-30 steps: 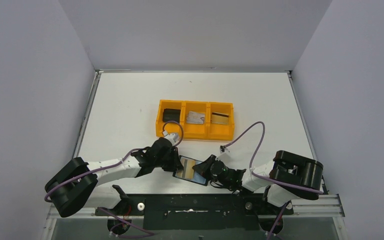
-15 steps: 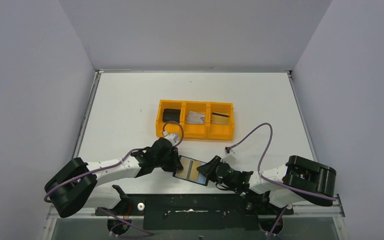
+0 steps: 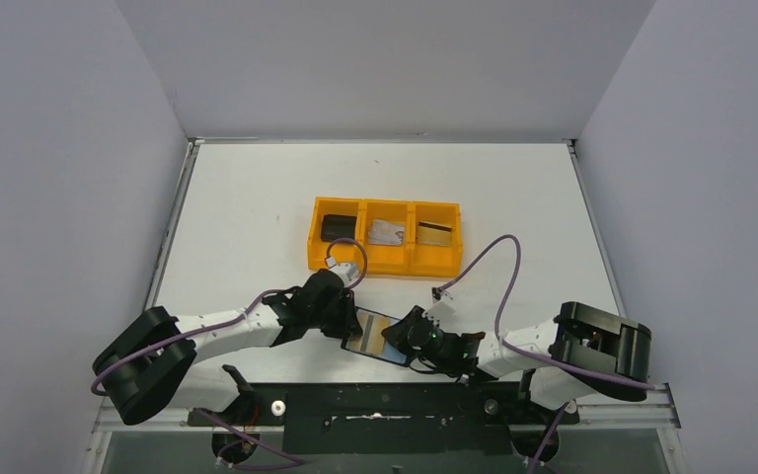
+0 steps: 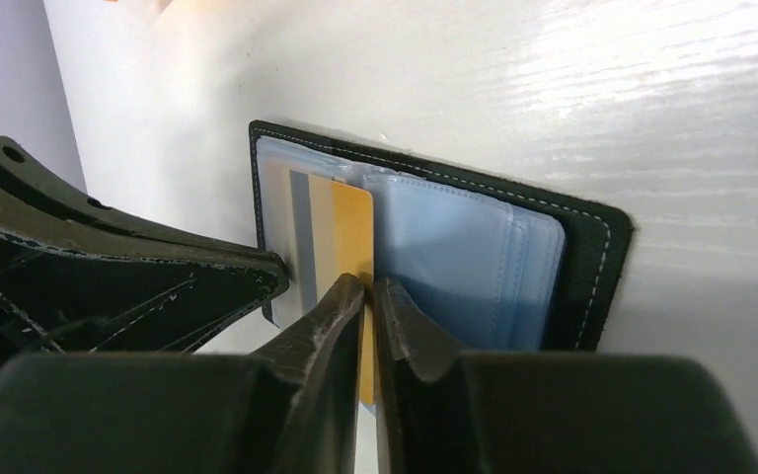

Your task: Take the credit cards out of the card holder

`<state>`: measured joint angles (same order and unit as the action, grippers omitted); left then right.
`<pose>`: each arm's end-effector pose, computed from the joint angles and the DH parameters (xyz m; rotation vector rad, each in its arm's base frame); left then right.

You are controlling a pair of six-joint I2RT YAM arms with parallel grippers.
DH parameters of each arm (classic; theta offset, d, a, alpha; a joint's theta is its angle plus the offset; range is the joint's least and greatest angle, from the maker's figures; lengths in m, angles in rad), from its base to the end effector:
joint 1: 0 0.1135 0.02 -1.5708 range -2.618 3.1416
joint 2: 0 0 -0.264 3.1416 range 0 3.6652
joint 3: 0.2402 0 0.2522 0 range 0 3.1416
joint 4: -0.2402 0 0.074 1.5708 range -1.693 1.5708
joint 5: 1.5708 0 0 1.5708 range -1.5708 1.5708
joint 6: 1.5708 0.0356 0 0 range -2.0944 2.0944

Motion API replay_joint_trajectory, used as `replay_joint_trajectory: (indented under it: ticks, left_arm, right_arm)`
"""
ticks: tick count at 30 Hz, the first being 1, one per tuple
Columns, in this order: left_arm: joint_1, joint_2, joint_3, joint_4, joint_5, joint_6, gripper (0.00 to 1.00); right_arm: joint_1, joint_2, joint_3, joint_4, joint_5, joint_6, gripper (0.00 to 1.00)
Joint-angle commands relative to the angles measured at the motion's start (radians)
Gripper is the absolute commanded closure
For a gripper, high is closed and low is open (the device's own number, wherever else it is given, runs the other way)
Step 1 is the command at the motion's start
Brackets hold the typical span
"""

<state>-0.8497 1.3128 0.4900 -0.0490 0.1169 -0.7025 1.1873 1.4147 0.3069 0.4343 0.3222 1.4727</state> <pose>0.1511 -0.1782 0.1463 0.2478 2.6030 -0.7766 0.0951 0.2056 0.1147 0.5340 2.3792 1.0423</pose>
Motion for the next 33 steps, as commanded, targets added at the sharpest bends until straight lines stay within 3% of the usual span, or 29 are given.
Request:
replay_joint_trajectory:
  ticks: [1, 2, 21, 29, 33]
  left_arm:
    - [-0.008, 0.043, -0.007, -0.041, -0.017, 0.016, 1.0]
    - [-0.009, 0.044, -0.007, -0.04, -0.018, 0.015, 1.0]
    - [-0.008, -0.032, 0.018, -0.075, -0.053, -0.028, 1.0]
    - [-0.011, -0.104, 0.053, -0.121, -0.088, -0.037, 0.59]
    - [-0.015, -0.16, 0.062, -0.098, -0.079, -0.048, 0.52]
  right_arm:
    - [0.028, -0.037, 0.034, -0.158, 0.107, -0.041, 0.97]
    - [0.029, -0.048, 0.032, -0.157, 0.111, -0.048, 1.0]
    - [0.001, -0.45, -0.097, -0.231, 0.125, -0.161, 1.0]
    - [-0.041, -0.435, -0.121, -0.176, 0.028, -0.169, 1.0]
    - [-0.056, -0.405, -0.144, -0.073, -0.011, -0.174, 1.0]
